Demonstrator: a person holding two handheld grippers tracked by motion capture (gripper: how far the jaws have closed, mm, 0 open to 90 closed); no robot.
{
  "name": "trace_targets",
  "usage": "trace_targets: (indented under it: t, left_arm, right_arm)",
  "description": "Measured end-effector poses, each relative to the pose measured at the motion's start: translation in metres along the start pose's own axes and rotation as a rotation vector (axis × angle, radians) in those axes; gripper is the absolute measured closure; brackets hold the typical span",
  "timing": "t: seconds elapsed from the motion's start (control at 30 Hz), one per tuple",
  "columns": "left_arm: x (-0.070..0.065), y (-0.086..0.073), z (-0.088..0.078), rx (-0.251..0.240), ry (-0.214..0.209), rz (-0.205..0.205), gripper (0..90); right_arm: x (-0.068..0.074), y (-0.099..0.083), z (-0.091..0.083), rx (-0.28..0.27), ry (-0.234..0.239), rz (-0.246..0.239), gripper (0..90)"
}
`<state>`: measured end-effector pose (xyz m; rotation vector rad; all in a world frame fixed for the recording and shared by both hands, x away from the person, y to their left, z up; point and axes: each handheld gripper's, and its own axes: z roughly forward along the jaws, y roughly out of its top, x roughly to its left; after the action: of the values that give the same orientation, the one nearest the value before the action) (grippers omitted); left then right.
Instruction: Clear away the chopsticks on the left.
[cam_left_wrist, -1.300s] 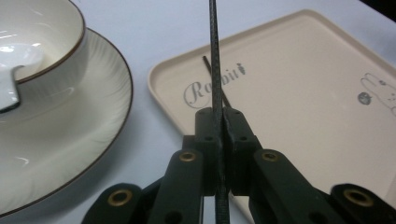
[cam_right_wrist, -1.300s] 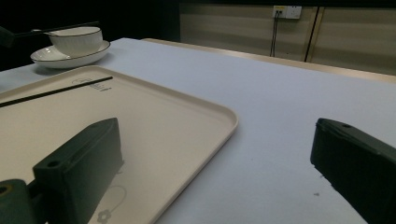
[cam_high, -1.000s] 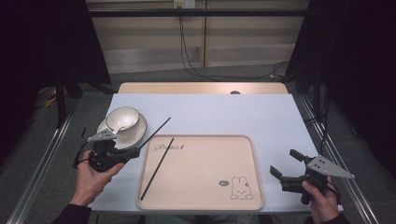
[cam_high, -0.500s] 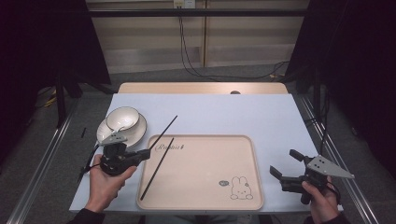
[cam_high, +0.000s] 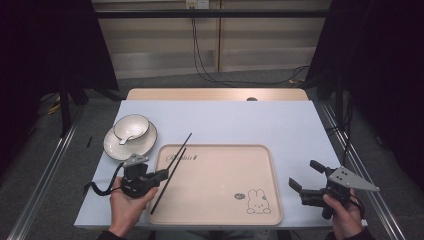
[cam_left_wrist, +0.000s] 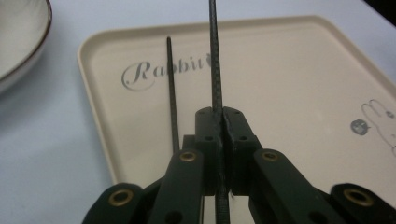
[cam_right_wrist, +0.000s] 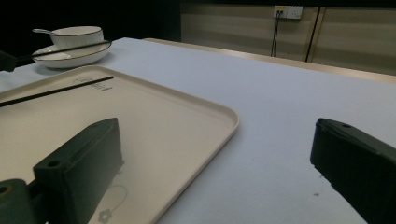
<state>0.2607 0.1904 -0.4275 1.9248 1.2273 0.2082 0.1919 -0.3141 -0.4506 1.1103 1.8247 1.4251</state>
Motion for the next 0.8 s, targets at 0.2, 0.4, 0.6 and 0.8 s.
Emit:
trace_targets:
  t: [0.2, 0.4, 0.6, 0.8]
  left_arm:
    - [-0.005, -0.009, 0.013, 0.056, 0.013, -0.009, 85.7]
    - [-0.006, -0.011, 0.017, 0.072, 0.033, -0.04, 85.7]
    - [-0.007, -0.014, 0.022, 0.106, 0.07, -0.04, 85.7]
    - [-0.007, -0.015, 0.03, 0.159, 0.086, -0.023, 85.8]
  right_arm:
    - [0.001, 0.0, 0.0, 0.001, 0.0, 0.003, 1.8]
    - [0.001, 0.0, 0.0, 0.0, -0.003, -0.001, 1.8]
    - [0.001, 0.0, 0.0, 0.001, -0.001, 0.001, 1.8]
    - [0.001, 0.0, 0.0, 0.001, 0.0, 0.001, 1.8]
